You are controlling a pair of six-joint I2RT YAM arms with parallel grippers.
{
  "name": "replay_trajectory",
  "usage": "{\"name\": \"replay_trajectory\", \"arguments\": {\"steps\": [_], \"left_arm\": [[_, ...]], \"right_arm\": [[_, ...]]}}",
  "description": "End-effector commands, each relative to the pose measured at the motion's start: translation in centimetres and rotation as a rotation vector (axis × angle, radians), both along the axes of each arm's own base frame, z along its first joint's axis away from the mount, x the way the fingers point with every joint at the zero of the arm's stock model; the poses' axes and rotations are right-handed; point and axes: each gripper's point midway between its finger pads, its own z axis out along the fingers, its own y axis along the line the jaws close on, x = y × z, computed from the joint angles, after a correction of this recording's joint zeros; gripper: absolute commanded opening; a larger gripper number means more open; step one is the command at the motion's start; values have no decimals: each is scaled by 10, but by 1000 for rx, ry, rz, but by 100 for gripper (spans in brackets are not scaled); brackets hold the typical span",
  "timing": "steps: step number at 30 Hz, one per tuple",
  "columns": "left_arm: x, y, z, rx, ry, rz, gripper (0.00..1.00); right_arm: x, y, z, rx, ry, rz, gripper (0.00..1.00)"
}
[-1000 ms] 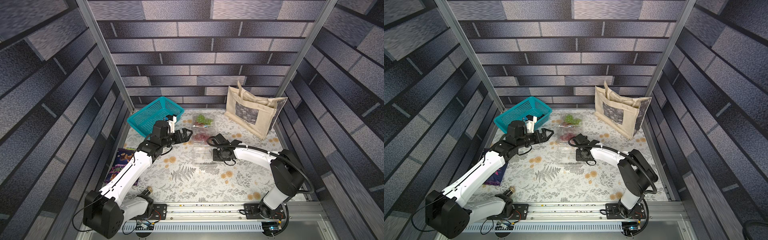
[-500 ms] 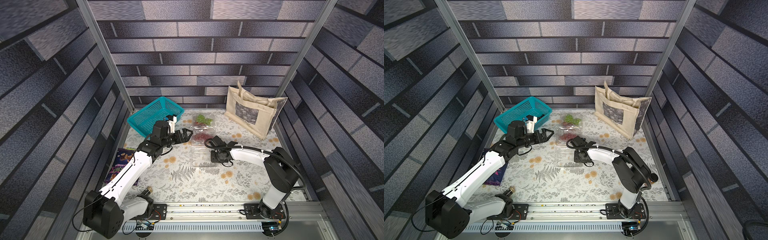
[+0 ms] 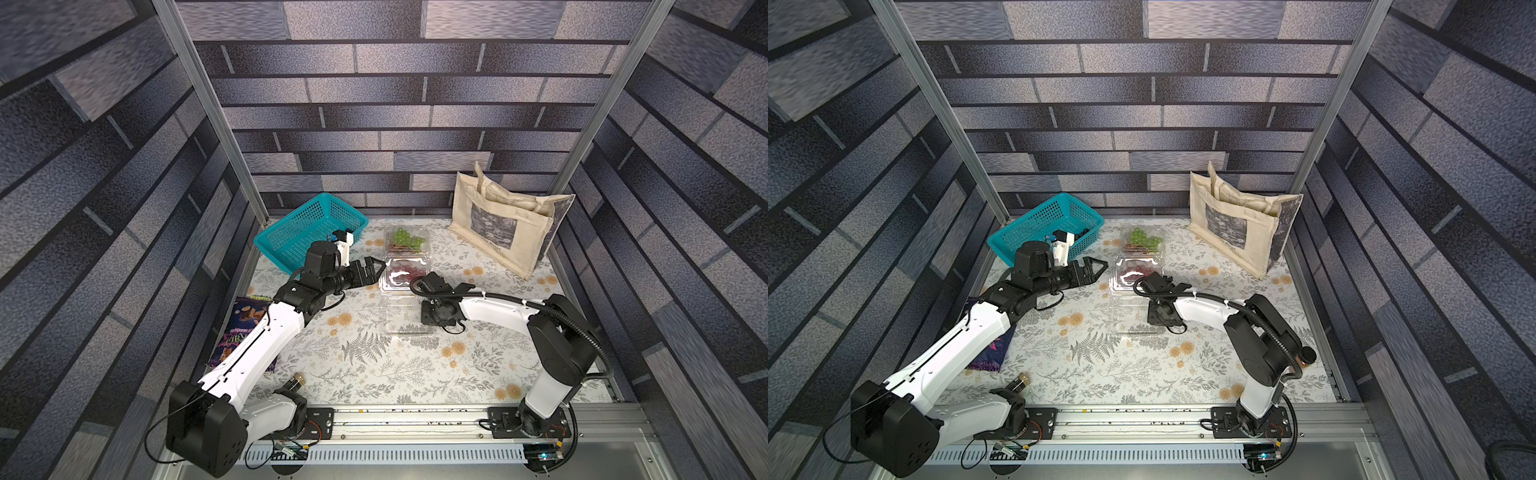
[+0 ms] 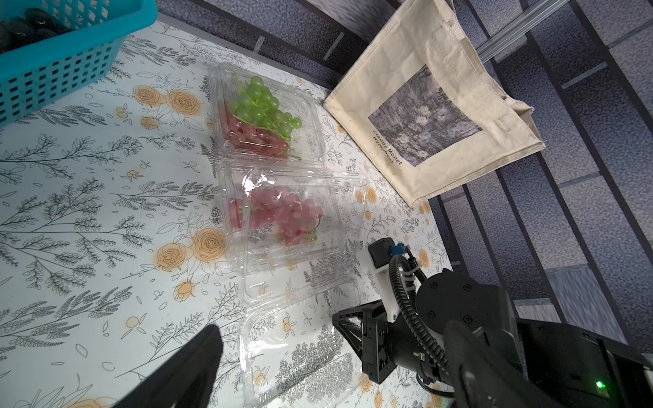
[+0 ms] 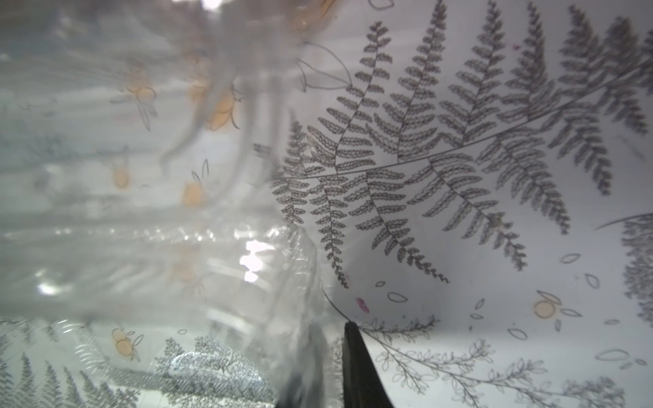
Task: Pack grapes into containers
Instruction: Place the packing box at the center of the board.
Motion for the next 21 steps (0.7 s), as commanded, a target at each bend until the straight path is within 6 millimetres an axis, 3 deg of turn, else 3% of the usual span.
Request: {"name": "replay_trajectory", "arguments": {"steps": [1, 5, 7, 11, 21], "left_arm": [[-2, 0, -3, -4, 12, -5, 100], [-3, 1, -2, -1, 11, -3, 100], [-3, 2, -2, 1, 10, -2, 100], [-3, 2, -1, 1, 9, -2, 100], [-4, 4, 1, 2, 5, 2, 100]], "right_arm": [[0, 1, -3, -15, 12, -26, 16], [-1, -1, -4, -24, 13, -33, 20], [0, -1, -2, -19, 10, -37, 32], [3, -1, 6, -7, -15, -46, 42], [6, 2, 18, 27, -41, -69, 45]]}}
